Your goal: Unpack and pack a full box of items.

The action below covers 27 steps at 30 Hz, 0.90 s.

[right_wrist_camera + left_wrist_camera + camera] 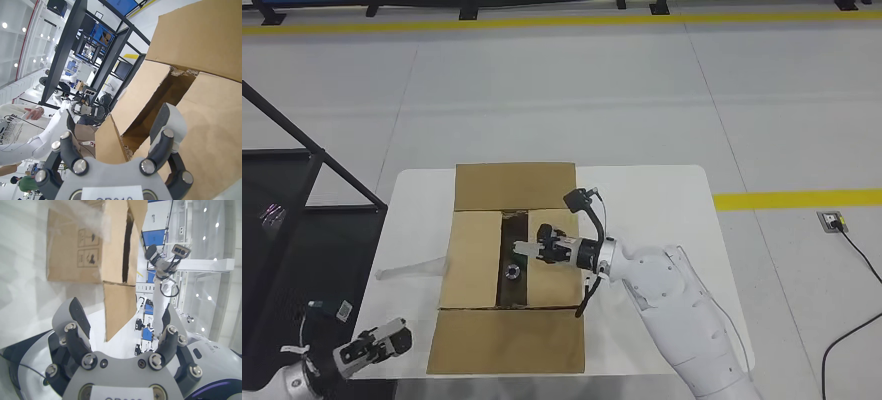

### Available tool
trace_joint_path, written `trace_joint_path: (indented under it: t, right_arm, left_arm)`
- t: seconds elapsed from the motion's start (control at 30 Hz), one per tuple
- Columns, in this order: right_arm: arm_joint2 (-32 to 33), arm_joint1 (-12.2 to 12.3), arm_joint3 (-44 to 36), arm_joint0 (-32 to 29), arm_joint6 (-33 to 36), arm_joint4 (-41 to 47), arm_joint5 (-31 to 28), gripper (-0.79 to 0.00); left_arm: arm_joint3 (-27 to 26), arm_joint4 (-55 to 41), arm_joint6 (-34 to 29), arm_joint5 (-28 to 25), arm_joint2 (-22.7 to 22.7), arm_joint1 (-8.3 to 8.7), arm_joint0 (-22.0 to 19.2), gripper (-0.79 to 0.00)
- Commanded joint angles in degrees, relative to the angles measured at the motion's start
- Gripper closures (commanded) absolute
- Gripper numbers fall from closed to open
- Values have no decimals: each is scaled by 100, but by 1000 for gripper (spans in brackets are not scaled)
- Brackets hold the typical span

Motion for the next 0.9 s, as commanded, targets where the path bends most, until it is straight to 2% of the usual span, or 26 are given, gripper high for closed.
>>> trace_joint_path:
  t: [0.0, 0.2, 0.3, 0.37, 0.5, 0.63, 0.77, 0.87]
  right_arm:
    - [0, 0, -1, 0, -1, -3, -1, -785]
    - [-3, -4, -58, -117, -453, 99, 63, -785]
    - [90, -2, 63, -134, -806, 292, 13, -785]
    - [151, -18, 202, -139, -1157, 501, 33, -785]
    - [132, -87, 679, 63, -2235, 366, 439, -785]
    - [74, -176, 1283, 354, -3183, 303, 639, -785]
    - [-2, -266, 1900, 687, -4041, 154, 776, -785]
    - [-66, -337, 2396, 968, -4361, 152, 843, -785]
  left_arm:
    - [109, 83, -350, -42, 58, 22, -2, -785]
    - [150, 70, -662, -126, 491, 21, -133, -785]
    - [90, -288, -734, -172, 675, -1, -163, -785]
    - [62, -390, -835, -270, 717, -2, -170, -785]
    - [-22, -786, -1154, -293, 799, -3, -137, -785]
    - [-134, -1135, -1490, -326, 689, 16, -115, -785]
    - [-308, -1396, -1448, -289, 603, 15, -43, -785]
    - [-450, -1556, -1321, -266, 568, 7, -14, -785]
